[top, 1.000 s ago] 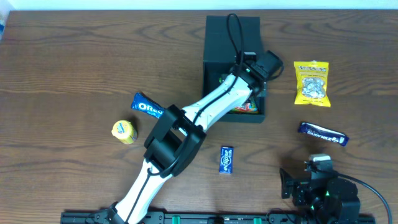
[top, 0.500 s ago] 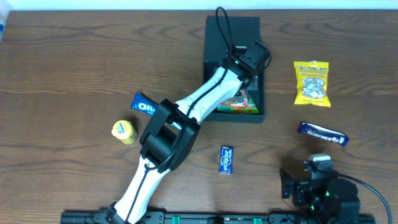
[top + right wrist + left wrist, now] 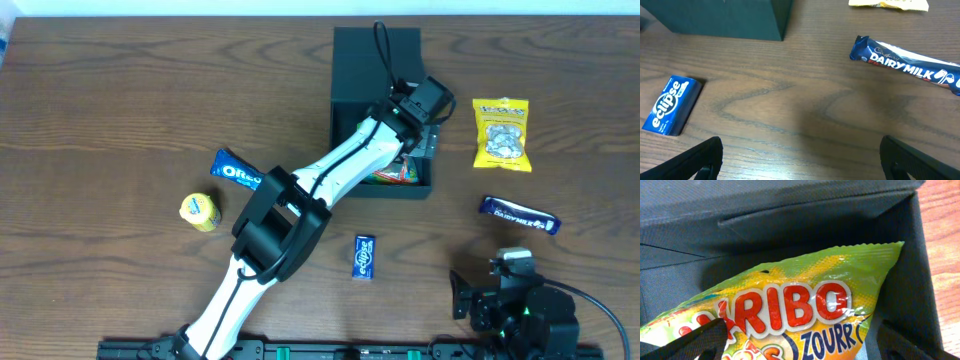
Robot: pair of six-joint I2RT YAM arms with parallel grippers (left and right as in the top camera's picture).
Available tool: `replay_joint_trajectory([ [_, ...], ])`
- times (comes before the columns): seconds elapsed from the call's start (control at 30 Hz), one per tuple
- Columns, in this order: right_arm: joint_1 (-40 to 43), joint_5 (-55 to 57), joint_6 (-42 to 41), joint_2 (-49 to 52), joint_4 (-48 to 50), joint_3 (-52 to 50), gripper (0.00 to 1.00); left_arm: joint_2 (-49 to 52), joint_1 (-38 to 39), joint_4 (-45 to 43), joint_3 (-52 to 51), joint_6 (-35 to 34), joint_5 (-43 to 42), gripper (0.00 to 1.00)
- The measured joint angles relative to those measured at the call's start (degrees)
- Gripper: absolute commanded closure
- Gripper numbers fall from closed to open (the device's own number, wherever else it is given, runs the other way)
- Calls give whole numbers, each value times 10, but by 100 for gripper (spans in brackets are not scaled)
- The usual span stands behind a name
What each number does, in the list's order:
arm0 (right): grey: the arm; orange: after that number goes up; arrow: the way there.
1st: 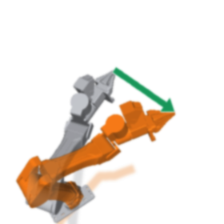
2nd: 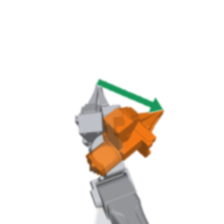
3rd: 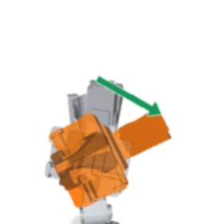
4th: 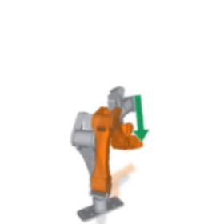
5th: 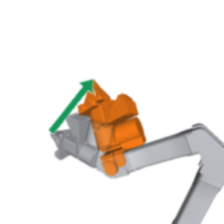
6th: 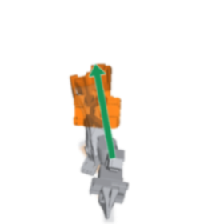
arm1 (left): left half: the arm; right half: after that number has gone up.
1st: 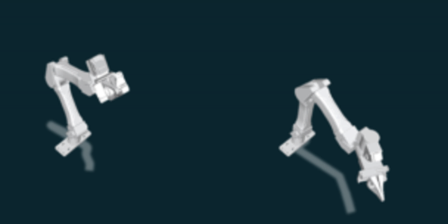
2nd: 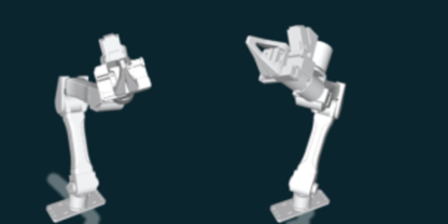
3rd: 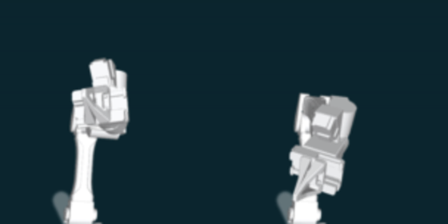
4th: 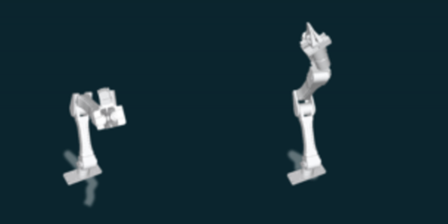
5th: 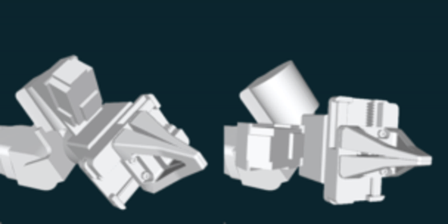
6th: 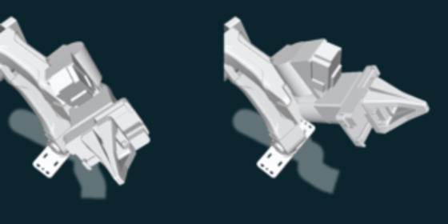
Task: Pack container
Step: 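Withdraw the left gripper and move it to the blue Oreo pack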
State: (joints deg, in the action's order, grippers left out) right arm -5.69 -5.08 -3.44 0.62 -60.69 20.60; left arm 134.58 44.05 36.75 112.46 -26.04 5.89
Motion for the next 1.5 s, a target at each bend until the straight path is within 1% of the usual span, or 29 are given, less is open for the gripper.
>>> replay_joint_trajectory([
  [0.23,0,0,0,0,0,0,1,-6,0,0,0,14,-5,5],
  [0.43,0,0,0,0,0,0,1,-57,0,14,0,30,-5,5],
  [0.57,0,0,0,0,0,0,1,-123,0,63,0,36,12,5],
  [0.67,0,0,0,0,0,0,1,-193,-6,133,0,31,33,5],
  [0.73,0,0,0,0,0,0,1,-233,-17,177,0,14,40,5],
  [0.9,0,0,0,0,0,0,1,-311,-73,298,0,-61,53,5],
  [0.97,0,0,0,0,0,0,1,-326,-86,337,0,-90,57,5],
  [1.1,0,0,0,0,0,0,1,-334,-86,407,1,-146,61,5],
  [1.27,0,0,0,0,0,0,1,-334,-83,461,0,-195,65,5],
  [1.5,0,0,0,0,0,0,1,-354,-83,492,0,-218,70,5],
])
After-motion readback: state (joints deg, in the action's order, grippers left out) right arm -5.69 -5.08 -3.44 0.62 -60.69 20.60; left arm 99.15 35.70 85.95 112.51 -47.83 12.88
